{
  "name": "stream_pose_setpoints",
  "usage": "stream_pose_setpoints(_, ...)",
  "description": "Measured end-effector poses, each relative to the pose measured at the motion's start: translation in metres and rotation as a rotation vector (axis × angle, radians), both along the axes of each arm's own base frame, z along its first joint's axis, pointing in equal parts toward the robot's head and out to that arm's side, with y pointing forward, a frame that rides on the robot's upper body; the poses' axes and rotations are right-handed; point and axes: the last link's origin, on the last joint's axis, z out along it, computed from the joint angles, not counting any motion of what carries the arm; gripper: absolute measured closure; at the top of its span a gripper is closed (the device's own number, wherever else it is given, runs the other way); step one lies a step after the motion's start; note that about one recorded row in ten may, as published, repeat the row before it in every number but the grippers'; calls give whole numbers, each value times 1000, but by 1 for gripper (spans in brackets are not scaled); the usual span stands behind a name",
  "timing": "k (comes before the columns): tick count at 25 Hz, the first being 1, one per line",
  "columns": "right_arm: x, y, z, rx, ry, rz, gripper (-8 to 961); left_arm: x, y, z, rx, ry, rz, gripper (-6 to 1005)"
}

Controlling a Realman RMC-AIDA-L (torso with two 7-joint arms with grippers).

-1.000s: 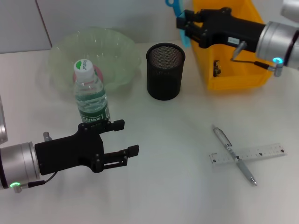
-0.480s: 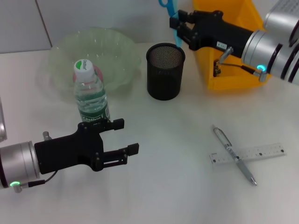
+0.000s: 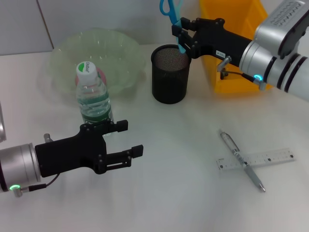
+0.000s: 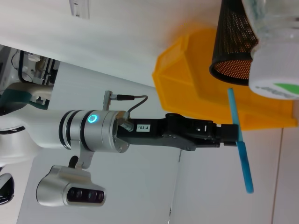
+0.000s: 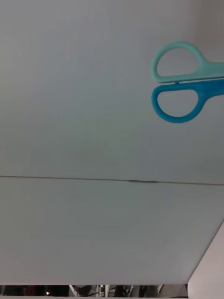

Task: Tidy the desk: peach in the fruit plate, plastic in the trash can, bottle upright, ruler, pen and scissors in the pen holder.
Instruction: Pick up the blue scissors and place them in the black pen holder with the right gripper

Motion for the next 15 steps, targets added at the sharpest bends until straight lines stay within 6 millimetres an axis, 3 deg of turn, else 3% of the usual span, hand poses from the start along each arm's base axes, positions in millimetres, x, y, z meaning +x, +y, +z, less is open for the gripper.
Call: stream_pose_setpoints(15,7,-1,-13,-25,-22,-57,706,2,1,1,4,-13,-4,206)
